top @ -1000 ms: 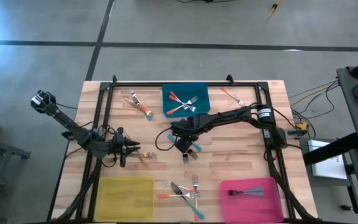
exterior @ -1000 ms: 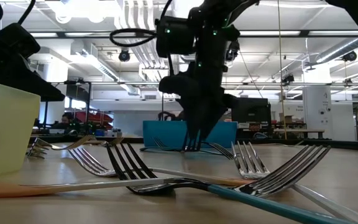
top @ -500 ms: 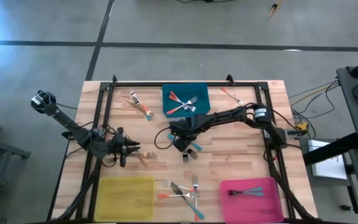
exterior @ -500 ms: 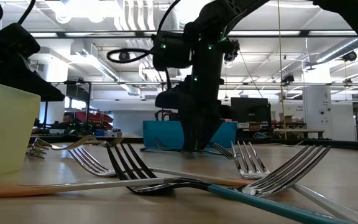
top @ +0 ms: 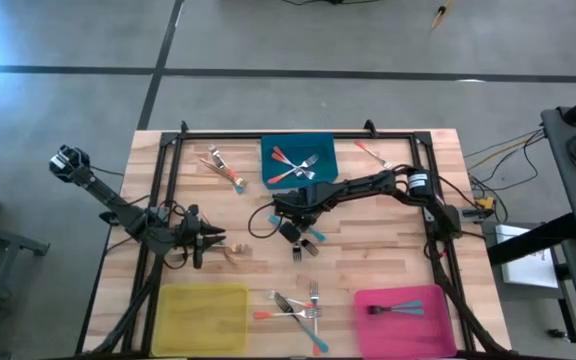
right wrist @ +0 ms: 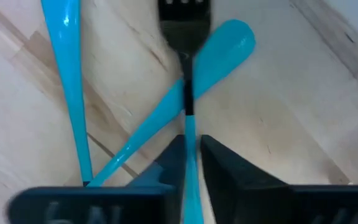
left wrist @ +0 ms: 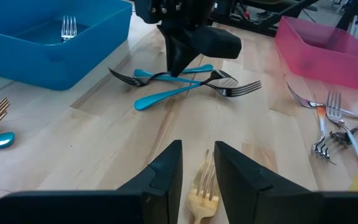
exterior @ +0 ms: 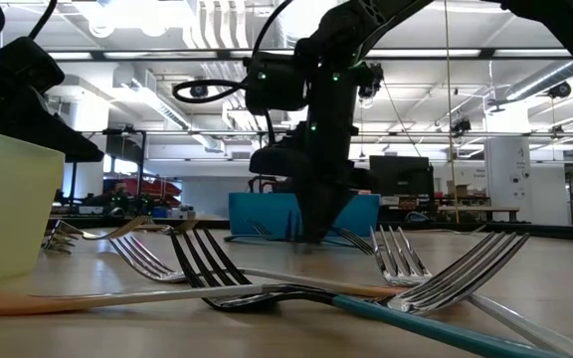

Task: Sort silverware by color (type)
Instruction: Put the blue fork into the pink bin

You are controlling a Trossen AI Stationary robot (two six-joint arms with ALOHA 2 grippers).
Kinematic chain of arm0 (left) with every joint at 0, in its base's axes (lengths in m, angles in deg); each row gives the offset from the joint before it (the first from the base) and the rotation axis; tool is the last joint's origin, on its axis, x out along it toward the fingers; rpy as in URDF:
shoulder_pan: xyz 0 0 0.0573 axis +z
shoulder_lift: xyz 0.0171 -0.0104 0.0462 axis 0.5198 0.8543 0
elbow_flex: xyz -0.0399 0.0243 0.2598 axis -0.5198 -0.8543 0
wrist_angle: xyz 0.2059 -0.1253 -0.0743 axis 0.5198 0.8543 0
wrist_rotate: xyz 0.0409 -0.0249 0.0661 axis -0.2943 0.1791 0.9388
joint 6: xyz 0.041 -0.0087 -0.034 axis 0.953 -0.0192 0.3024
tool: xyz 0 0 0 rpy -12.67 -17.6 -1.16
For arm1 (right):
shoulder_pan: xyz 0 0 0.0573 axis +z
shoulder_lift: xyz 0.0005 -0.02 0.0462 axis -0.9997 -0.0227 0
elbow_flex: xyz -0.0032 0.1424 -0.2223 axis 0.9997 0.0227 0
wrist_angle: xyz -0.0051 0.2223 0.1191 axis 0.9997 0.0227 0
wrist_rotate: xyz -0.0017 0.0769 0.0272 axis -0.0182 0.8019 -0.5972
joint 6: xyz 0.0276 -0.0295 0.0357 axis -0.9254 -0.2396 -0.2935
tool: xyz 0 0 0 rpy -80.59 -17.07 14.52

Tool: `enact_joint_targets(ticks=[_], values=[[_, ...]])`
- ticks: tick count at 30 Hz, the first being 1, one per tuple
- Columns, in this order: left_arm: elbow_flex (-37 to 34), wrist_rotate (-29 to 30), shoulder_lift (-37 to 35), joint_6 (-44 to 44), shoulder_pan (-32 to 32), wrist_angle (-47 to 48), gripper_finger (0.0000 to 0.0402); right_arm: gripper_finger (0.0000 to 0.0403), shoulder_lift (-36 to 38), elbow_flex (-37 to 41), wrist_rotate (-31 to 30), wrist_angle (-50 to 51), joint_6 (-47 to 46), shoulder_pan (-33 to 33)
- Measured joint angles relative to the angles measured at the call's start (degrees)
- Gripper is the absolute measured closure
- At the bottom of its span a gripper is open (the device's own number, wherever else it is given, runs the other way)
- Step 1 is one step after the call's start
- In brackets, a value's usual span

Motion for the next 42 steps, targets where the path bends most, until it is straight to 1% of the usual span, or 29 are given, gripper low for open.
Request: enact_joint_targets(ticks=[1, 2, 7, 12, 19, 21, 24, 27, 29, 31, 33, 37, 42], values=[[0.01, 0.0, 0.0, 0.0, -0.02, 0.0, 0.0325, 0.0381, 0.13, 0.0, -0.09, -0.12, 0.07, -0.11], [0.01, 0.0, 0.0, 0.01, -0.01, 0.0, 0.0325, 0.0385, 0.29, 0.0, -0.09, -0.16, 0.19, -0.13], [0.0, 0.0, 0.0, 0.01, -0.01, 0.0, 0.0325, 0.0388, 2.07, 0.09, -0.01, -0.27, 1.05, -0.36], [0.02, 0.0, 0.0, 0.0, 0.0, 0.0, 0.0325, 0.0389, 5.36, 0.46, -0.27, -1.4, 1.55, -0.37], [0.01, 0.0, 0.0, 0.0, -0.02, 0.02, 0.0325, 0.039, 14.44, 0.23, -0.32, -0.55, 3.35, 0.0], [0.0, 0.0, 0.0, 0.01, -0.02, 0.01, 0.0325, 0.039, 16.94, 0.28, 1.19, 0.34, 4.63, 0.67], [0.02, 0.0, 0.0, 0.02, -0.01, 0.0, 0.0325, 0.039, 21.57, 0.25, 7.5, 3.77, 6.85, 2.24], [0.0, 0.0, 0.0, 0.0, -0.02, 0.0, 0.0325, 0.039, 25.49, 0.2, 13.29, 11.26, 9.78, 5.0], [0.0, 0.0, 0.0, 0.02, -0.02, 0.02, 0.0325, 0.039, 27.62, 0.22, 15.01, 16.98, 11.44, 7.83], [0.0, 0.0, 0.0, 0.01, 0.0, 0.0, 0.0325, 0.039, 30.07, 0.24, 14.71, 21.69, 11.93, 10.83], [0.01, 0.0, 0.0, 0.01, -0.02, 0.0, 0.0325, 0.039, 32.12, 0.39, 12.79, 23.59, 10.16, 14.2], [0.0, 0.0, 0.0, 0.0, 0.0, 0.02, 0.0325, 0.039, 33.66, 1.51, 10.46, 23.36, 4.78, 21.51], [0.02, 0.0, 0.0, 0.0, 0.0, 0.0, 0.0325, 0.039, 33.21, 4.08, 10.4, 23.13, -5.06, 30.91]])
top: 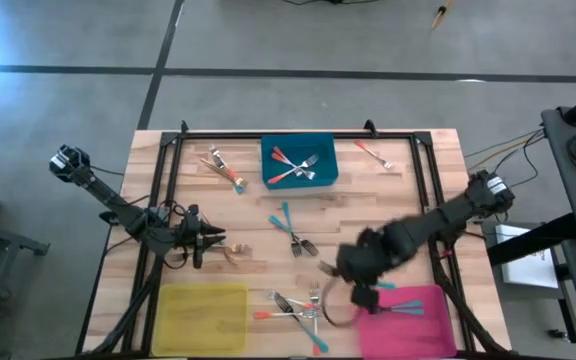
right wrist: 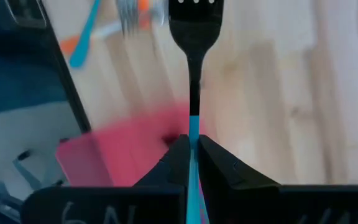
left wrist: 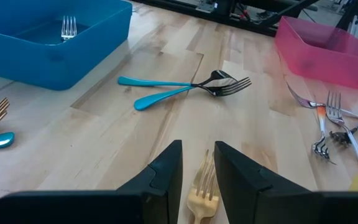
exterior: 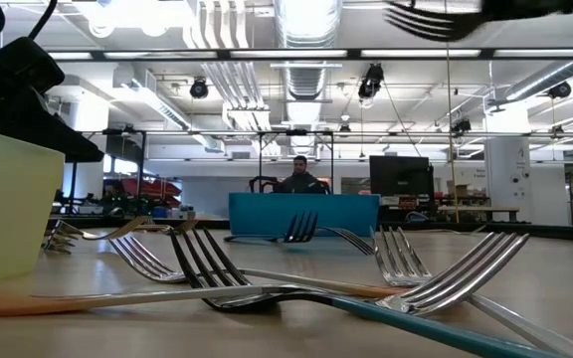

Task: Sort silverware by color (type)
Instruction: Put the blue fork into the pink bin

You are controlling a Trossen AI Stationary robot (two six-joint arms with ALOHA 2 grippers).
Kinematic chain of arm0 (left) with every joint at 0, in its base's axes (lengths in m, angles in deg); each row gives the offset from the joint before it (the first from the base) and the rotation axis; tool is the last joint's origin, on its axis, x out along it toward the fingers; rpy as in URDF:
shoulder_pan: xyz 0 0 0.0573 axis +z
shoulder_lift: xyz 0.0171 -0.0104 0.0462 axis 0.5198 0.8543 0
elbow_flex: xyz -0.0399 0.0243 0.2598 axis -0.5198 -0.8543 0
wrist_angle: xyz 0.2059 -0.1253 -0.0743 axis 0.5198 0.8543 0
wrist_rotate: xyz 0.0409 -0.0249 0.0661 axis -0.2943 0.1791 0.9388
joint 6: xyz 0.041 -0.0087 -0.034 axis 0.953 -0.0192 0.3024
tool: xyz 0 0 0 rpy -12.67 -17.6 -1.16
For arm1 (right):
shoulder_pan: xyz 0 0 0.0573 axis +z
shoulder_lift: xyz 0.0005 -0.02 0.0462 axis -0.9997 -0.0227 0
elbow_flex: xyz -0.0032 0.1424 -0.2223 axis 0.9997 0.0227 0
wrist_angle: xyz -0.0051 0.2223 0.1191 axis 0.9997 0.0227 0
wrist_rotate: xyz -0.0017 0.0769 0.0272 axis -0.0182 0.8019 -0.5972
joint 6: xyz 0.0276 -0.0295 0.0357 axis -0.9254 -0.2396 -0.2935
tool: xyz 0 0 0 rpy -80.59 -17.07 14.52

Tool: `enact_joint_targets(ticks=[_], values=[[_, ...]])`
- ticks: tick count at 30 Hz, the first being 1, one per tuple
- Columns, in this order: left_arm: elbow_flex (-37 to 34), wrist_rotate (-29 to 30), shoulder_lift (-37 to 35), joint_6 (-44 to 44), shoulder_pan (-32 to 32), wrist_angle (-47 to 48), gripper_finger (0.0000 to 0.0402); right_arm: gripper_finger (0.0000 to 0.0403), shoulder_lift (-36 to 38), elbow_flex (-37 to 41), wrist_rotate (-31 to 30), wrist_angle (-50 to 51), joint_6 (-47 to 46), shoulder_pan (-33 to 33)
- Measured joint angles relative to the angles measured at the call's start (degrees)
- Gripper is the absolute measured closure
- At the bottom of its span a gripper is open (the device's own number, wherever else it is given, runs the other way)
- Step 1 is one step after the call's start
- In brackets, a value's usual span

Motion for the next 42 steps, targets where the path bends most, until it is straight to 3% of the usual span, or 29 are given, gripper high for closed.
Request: enact_joint_targets(ticks=[5, 12, 21, 33, 42], values=[[0.0, 0.0, 0.0, 0.01, 0.0, 0.0, 0.0325, 0.039, -1.76, 3.56, 0.64, -0.31, -8.52, 8.52], [0.0, 0.0, 0.04, 0.02, -0.02, 0.0, 0.0325, 0.039, -1.81, 7.77, 6.75, -6.67, -18.68, 18.05], [-0.02, 0.0, 0.15, 0.0, 0.0, 0.0, 0.0325, 0.0389, -2.16, 14.06, 7.49, -8.28, -32.86, 20.38], [-0.01, 0.0, 0.15, 0.01, 0.0, 0.0, 0.0325, 0.0309, -2.05, 15.85, 7.76, -8.42, -23.24, 20.38], [-0.01, 0.0, 0.15, 0.0, 0.0, 0.0, 0.0325, 0.0309, -1.94, 14.13, 7.34, -8.72, -22.43, 17.67]])
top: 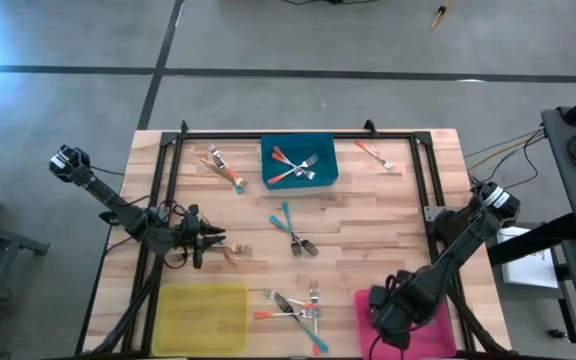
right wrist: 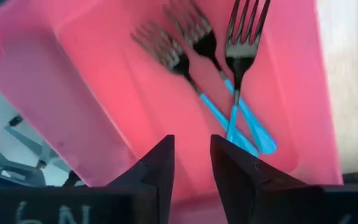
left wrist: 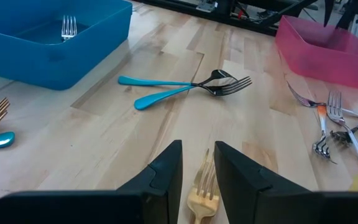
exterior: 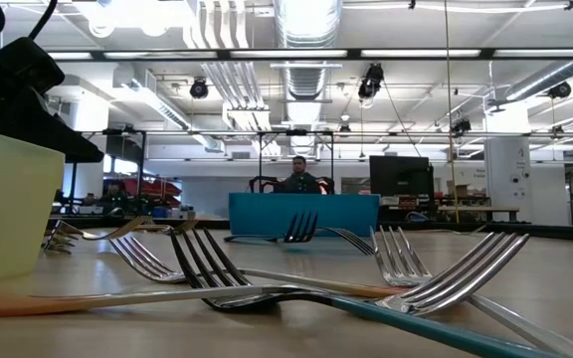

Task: Sort silverware by color (type)
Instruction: Put the blue fork into the pink bin

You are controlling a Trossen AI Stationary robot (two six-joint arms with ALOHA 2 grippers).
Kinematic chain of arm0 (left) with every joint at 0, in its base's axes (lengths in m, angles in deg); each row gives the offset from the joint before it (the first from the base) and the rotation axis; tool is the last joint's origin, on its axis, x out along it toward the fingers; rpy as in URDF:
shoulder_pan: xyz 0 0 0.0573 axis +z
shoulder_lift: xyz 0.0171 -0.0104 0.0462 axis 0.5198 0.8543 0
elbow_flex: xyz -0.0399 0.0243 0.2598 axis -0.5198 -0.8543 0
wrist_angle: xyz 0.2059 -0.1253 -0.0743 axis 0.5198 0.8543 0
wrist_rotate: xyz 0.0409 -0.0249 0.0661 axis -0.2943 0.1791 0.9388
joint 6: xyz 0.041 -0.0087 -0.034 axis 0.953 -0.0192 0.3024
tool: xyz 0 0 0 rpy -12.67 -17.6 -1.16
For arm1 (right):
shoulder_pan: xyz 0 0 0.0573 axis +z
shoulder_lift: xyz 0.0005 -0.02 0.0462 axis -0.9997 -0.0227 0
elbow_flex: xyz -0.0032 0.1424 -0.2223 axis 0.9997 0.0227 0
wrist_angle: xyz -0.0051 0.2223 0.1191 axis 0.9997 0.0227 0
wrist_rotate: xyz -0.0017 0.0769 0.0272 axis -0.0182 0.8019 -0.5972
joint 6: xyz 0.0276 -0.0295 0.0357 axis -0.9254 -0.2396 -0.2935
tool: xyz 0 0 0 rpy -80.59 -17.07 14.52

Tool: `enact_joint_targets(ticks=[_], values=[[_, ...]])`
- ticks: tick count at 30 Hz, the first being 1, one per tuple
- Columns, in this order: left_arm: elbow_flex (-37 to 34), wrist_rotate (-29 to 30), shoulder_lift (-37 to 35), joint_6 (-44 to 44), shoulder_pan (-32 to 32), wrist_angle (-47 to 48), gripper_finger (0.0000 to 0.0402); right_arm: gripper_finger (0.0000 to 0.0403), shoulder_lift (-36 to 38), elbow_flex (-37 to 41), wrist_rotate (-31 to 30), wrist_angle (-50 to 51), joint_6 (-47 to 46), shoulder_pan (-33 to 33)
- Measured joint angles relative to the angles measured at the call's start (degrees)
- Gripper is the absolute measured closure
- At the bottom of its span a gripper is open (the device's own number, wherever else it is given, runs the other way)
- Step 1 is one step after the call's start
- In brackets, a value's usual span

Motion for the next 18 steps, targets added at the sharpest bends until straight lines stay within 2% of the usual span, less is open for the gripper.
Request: enact_joint_targets(ticks=[3, 11, 18], values=[[0.0, 0.0, 0.0, 0.0, -0.01, 0.0, 0.0325, 0.0317, 0.0, 0.0, -0.43, 0.01, 3.54, -2.54], [0.01, 0.0, 0.0, 0.0, -0.01, 0.0, 0.0325, 0.0334, 0.0, -0.02, -7.89, -0.01, 12.29, -12.16], [0.0, 0.0, 0.01, -0.01, 0.0, 0.0, 0.0325, 0.0331, 0.07, -0.02, -18.47, -0.02, 18.98, -21.93]])
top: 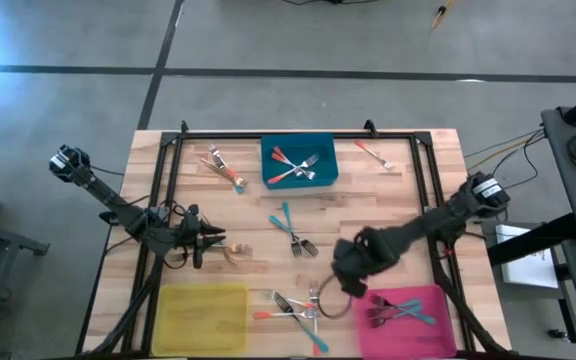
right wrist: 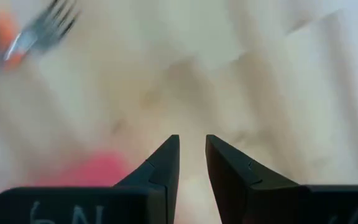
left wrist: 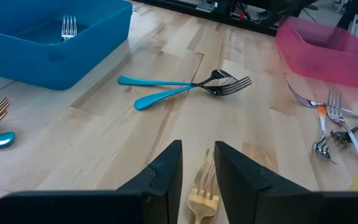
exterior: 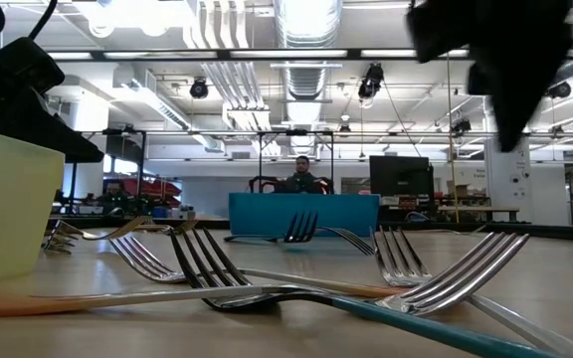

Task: Sort silverware by color (type)
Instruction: Put the blue fork into the pink bin

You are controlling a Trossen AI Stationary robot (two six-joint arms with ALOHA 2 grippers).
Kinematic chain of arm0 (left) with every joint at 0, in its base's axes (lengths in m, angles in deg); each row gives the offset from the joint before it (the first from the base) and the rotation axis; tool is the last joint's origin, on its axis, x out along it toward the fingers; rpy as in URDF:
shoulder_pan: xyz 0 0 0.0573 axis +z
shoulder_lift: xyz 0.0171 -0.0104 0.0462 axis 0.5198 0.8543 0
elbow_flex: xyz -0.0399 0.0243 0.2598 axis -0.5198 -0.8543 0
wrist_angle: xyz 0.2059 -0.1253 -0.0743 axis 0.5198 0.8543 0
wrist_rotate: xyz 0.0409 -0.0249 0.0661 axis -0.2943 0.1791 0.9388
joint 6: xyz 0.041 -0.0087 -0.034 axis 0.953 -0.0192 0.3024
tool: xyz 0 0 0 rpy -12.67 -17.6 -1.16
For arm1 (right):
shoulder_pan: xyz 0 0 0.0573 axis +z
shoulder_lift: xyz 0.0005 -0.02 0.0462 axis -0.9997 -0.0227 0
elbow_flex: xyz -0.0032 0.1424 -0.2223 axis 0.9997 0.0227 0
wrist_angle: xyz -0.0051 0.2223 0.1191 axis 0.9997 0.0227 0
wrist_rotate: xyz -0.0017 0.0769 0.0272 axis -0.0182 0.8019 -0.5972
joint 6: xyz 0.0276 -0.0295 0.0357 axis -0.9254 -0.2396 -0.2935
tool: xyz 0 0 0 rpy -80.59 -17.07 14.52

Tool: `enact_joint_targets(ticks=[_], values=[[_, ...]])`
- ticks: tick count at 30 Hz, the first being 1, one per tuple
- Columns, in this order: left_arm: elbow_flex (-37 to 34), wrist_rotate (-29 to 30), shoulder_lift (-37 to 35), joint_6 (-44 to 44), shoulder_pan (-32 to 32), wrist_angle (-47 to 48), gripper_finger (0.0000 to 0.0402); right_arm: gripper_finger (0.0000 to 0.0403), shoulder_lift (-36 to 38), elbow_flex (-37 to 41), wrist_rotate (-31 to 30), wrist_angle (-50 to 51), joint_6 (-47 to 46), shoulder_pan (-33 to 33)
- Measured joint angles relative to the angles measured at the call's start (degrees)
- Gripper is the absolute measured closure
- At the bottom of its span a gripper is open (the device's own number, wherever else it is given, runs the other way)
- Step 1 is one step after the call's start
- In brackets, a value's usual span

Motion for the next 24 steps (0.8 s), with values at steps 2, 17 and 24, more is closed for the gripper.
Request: enact_joint_targets(ticks=[2, 17, 24], values=[[0.0, 0.0, 0.02, 0.0, -0.01, 0.02, 0.0325, 0.0332, -0.06, 0.0, -3.51, -0.52, -0.89, -3.15], [0.0, 0.0, 0.02, 0.0, 0.0, 0.01, 0.0325, 0.0335, -1.26, 1.29, -19.01, -40.4, -10.72, -19.6], [0.01, 0.0, 0.07, 0.0, -0.01, -0.01, 0.0325, 0.0319, -7.5, -0.02, -16.07, -45.31, -7.01, -20.01]])
